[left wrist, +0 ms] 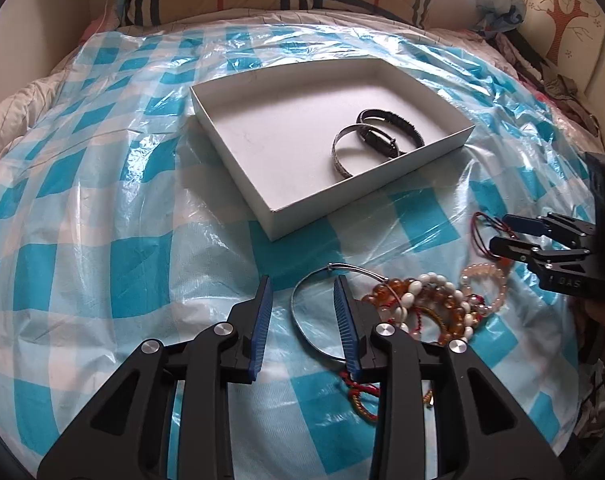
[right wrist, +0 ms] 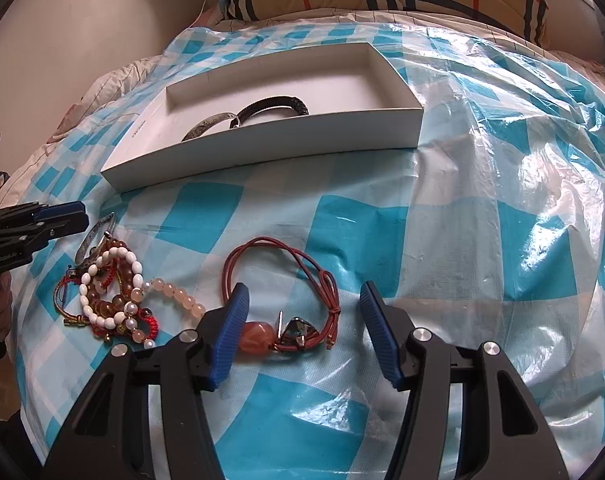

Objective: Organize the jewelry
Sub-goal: 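Grasp the red cord hair tie with the right gripper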

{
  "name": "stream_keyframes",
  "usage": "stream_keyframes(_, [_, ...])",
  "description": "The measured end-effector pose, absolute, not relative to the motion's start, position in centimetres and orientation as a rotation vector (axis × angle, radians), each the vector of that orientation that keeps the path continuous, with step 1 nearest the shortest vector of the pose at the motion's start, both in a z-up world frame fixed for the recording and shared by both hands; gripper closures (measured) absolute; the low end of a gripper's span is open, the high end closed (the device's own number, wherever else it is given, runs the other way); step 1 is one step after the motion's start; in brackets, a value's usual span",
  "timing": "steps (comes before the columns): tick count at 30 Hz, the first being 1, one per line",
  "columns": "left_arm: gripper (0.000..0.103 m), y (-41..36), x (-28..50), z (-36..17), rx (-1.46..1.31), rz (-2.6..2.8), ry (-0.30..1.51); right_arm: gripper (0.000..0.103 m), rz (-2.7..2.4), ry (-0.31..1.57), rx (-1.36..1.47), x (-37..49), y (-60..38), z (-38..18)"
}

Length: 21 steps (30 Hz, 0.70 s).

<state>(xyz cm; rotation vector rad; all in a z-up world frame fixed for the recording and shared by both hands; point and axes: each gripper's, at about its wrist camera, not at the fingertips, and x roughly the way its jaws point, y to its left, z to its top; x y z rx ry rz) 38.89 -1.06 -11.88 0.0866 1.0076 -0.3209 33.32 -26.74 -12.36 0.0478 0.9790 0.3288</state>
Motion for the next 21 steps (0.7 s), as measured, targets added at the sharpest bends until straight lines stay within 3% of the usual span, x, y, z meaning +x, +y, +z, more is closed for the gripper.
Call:
stream_keyframes(2, [0.073, -1.4, 39.3, -12.7, 0.123, -0.311, 1.024, 0.05, 0.325, 0.976, 0.017, 33.0, -26.3, -12.5])
stream_keyframes(5, [0.076, -2.1, 38.9, -13.6, 0.176, -0.317, 1.025, 0.067, 0.338, 0.966, 0.005, 32.7, -26.0, -12.5])
stream_keyframes(6, [0.089, -2.3, 38.5, -13.7, 0.193, -0.322, 1.022, 0.072, 0.343, 0.963, 0.009, 32.7, -26.0, -12.5])
stream_keyframes(7, [0.093, -2.5, 38.4, -13.7, 0.202, -0.325, 1.022, 0.073, 0.347, 0.961, 0.016, 32.6, -26.1, -12.5])
stream_keyframes(9, [0.101, -2.5, 38.1, -13.5, 0.18, -0.343, 1.021, 0.085, 0.357, 0.951, 0.046, 32.5, -26.5, -12.3])
stream_keyframes(21, [0.101, -0.5, 36.9, -9.0, -0.021, -0.402, 0.942, 0.085, 0.381, 0.873, 0.202, 30.9, -28.5, -10.1])
